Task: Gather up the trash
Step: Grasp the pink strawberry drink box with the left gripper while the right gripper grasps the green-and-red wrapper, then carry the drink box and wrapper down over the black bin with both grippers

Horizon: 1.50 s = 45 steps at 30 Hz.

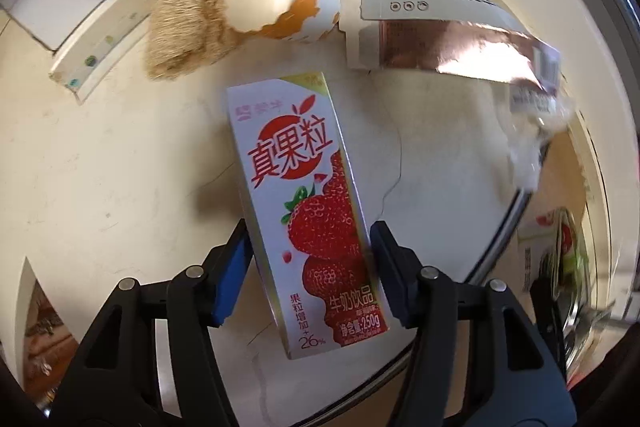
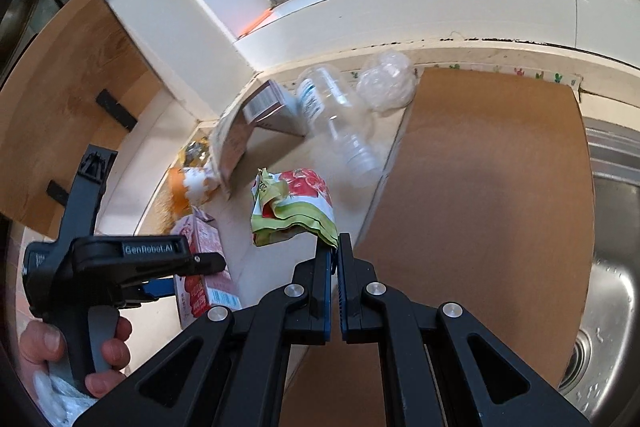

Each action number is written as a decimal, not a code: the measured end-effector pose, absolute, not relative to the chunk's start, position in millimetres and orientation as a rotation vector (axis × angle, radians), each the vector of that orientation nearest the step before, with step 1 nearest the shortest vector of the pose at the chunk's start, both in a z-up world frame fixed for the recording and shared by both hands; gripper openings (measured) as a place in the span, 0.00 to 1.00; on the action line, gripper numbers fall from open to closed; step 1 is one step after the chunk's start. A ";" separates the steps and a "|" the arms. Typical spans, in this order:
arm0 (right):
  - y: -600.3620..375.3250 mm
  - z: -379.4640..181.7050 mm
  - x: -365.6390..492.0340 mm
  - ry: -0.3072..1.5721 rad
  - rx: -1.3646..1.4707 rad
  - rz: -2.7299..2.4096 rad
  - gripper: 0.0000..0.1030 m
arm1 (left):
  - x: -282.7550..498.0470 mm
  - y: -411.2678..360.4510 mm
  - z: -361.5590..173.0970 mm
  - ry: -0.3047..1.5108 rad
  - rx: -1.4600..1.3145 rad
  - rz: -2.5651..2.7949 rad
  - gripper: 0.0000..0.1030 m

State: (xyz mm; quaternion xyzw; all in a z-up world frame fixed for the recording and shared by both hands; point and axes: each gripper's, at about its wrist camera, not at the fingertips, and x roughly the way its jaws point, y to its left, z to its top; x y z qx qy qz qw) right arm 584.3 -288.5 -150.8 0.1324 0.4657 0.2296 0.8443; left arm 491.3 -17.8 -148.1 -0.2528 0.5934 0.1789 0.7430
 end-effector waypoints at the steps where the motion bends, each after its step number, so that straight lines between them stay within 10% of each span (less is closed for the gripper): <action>1: -286.8 -148.3 578.5 0.981 0.279 0.487 0.02 | 481.6 -19.4 -143.8 1.296 -0.543 0.375 0.54; 27: -208.0 -67.6 253.4 0.880 0.283 0.424 0.02 | 184.7 58.6 -50.8 1.086 -0.294 -0.014 0.53; 45: -145.0 -150.7 56.2 1.136 0.165 0.466 0.03 | 24.2 61.9 -146.5 1.186 -0.092 -0.178 0.53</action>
